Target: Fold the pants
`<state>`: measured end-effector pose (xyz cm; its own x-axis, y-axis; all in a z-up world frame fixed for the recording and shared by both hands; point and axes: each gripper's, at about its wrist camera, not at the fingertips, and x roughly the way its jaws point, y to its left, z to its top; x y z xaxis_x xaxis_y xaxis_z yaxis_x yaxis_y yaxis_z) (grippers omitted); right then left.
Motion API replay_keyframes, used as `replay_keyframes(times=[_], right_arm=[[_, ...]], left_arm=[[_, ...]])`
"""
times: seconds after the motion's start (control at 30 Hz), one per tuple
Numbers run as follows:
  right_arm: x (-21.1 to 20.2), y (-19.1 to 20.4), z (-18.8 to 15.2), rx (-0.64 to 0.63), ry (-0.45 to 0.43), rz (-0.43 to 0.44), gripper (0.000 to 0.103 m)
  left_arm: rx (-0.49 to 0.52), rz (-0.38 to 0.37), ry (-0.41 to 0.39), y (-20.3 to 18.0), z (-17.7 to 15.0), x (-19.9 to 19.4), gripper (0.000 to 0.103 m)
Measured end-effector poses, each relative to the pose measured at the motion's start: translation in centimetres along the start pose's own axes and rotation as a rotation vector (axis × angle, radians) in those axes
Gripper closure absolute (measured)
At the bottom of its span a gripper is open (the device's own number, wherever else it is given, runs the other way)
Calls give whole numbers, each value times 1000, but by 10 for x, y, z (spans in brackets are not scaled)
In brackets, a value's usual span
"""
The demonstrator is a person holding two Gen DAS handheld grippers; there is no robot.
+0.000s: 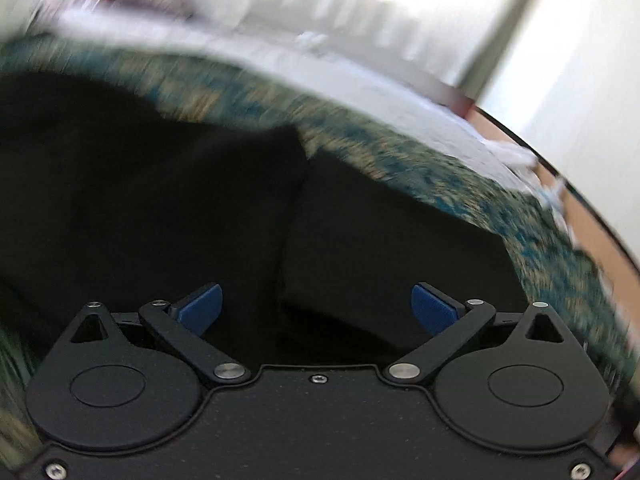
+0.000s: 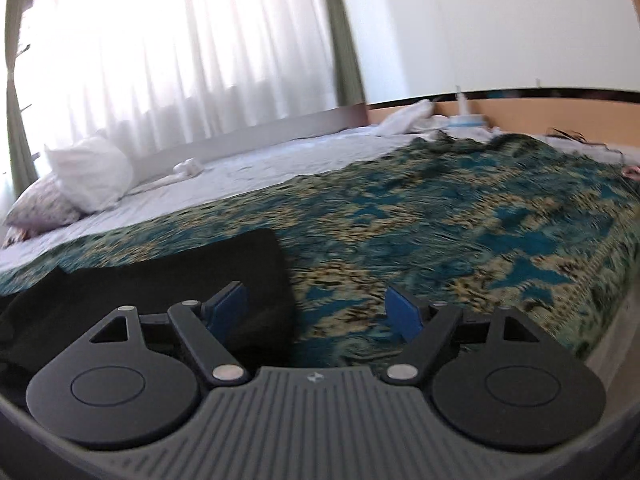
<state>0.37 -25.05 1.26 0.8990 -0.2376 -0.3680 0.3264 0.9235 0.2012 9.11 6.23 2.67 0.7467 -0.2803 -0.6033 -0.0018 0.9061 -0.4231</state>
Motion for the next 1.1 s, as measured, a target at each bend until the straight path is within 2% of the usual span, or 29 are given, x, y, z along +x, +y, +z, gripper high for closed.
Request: replay_keyframes(times=[0.07, 0.13, 0.23, 0.47, 0.5, 0.53, 0.57, 0.6, 0.7, 0.8, 1.03, 1.1], right_arm=[[1, -5, -4, 24, -1, 2, 16], [5, -8, -10, 42, -5, 6, 16], [8, -5, -18, 50, -23, 4, 14], [1, 0, -33, 28, -72, 7, 12], [2, 0, -34, 26, -75, 5, 12], [1, 0, -34, 29, -79, 5, 12], [1, 0, -34, 32, -81, 5, 12], [1, 0, -34, 35, -81, 5, 12], [1, 0, -35, 39, -85, 6, 12], [0, -1, -36, 37, -86, 13, 11], [-2, 0, -36, 32, -88, 8, 10], [-3, 2, -35, 8, -76, 10, 10]], left_arm=[[-58, -8, -41, 7, 1, 0, 0], [-108, -7, -28, 8, 3, 3, 0], [-131, 7, -26, 8, 6, 6, 1], [-47, -17, -2, -11, 0, 18, 10], [-39, -10, -2, -13, 0, 19, 16], [-36, 0, -4, -16, 0, 18, 36], [-39, 16, -7, -17, 0, 19, 48], [-49, 38, 0, -16, 0, 21, 71], [-70, 25, -15, -15, -3, 21, 78], [-54, 26, -41, -17, -9, 14, 80], [124, 97, -144, -36, -26, -20, 83], [174, 129, -144, -38, -31, -22, 83]])
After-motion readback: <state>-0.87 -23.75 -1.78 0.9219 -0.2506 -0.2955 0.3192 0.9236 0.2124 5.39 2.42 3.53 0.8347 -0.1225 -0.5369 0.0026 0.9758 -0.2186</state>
